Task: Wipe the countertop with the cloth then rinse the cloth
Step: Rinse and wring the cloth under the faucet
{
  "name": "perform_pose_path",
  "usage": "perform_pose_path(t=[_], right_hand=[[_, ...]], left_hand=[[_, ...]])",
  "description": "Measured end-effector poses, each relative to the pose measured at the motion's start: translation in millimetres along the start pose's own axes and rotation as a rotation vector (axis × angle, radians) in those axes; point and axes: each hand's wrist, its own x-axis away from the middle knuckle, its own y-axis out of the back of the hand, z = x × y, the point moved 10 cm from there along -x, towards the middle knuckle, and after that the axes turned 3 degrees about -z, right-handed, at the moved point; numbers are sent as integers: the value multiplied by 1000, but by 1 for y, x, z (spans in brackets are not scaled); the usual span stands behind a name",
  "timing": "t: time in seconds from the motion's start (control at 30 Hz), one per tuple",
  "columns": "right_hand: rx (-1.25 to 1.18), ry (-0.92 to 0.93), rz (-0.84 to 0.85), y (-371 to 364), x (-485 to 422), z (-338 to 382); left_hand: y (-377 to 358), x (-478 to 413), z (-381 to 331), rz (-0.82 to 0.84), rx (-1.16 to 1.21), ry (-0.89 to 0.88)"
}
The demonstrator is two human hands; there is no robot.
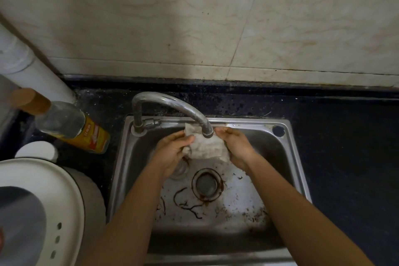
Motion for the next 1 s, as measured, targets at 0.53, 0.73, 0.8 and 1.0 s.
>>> perform_pose_path(t=[0.53, 0.73, 0.8, 1.0], right_hand=[[303, 62, 195, -5, 8, -1], [-17, 13, 296, -10, 7, -10], [-68, -12, 319, -11, 9, -13], [70, 23, 180, -6, 5, -16]], left_hand=[[-12, -13, -12, -20, -423, -81], [-17, 3, 22, 211, -292, 109], [-16, 4, 27, 204, -294, 105], [-9, -9, 9, -8, -312, -142]])
